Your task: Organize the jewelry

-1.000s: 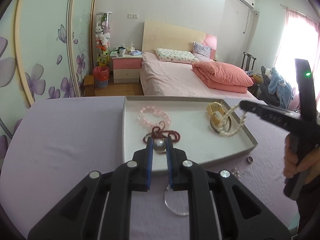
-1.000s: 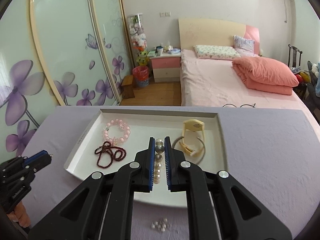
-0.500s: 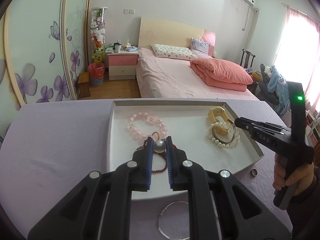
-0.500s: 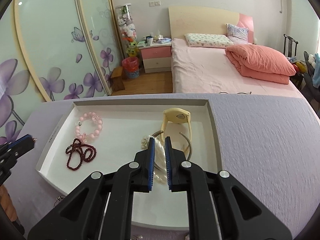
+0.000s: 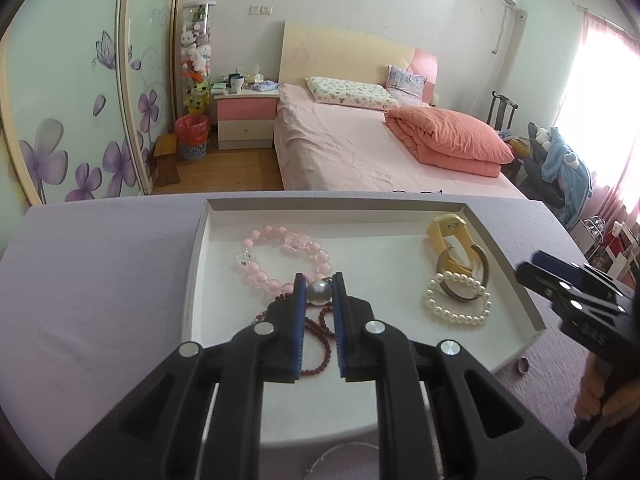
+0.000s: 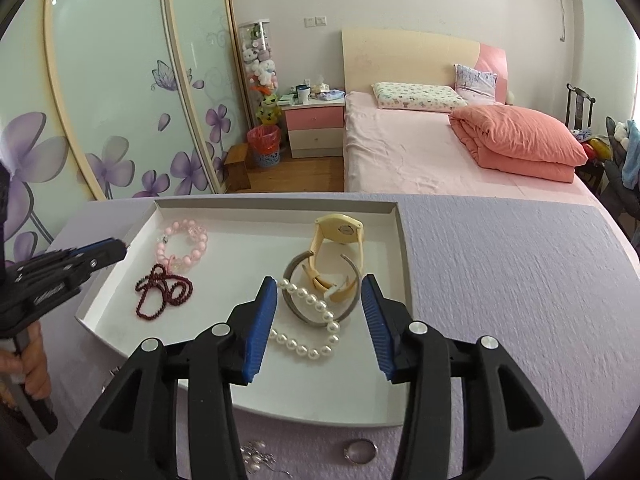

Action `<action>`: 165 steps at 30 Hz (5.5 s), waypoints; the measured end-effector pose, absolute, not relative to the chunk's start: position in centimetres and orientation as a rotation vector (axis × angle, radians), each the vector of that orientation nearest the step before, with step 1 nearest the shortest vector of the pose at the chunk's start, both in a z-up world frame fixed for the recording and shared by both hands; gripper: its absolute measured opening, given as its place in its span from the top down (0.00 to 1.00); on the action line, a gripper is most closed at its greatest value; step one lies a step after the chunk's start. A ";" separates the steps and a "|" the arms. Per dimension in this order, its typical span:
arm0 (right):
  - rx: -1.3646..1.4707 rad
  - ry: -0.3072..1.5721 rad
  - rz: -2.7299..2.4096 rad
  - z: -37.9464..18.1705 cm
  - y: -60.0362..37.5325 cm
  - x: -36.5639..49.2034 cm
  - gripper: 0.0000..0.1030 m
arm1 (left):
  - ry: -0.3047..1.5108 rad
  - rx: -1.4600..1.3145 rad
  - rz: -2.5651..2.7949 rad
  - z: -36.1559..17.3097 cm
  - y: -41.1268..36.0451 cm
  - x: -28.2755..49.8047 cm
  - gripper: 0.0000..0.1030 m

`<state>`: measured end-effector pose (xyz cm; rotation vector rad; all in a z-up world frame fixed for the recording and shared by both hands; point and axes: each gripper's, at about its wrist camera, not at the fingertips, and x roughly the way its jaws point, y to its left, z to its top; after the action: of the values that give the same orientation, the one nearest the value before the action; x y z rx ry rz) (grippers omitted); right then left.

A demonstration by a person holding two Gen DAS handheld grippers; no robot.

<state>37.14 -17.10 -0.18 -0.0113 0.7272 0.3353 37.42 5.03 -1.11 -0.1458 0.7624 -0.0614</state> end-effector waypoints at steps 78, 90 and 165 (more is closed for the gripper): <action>-0.050 0.892 0.208 -6.9 -19.3 30.4 0.69 | 0.791 -0.092 -0.116 -4.1 4.2 20.8 0.17; -0.012 0.900 0.209 -6.7 -19.6 30.0 0.79 | 0.829 -0.072 -0.125 -5.1 3.2 21.7 0.12; -0.002 0.755 0.349 -0.5 -16.1 28.2 0.79 | 0.753 -0.097 0.047 -0.8 6.7 23.3 0.33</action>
<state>28.20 -16.07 -0.50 -0.0022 0.7549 0.3488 23.34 6.72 -0.76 -0.0968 0.7535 0.0469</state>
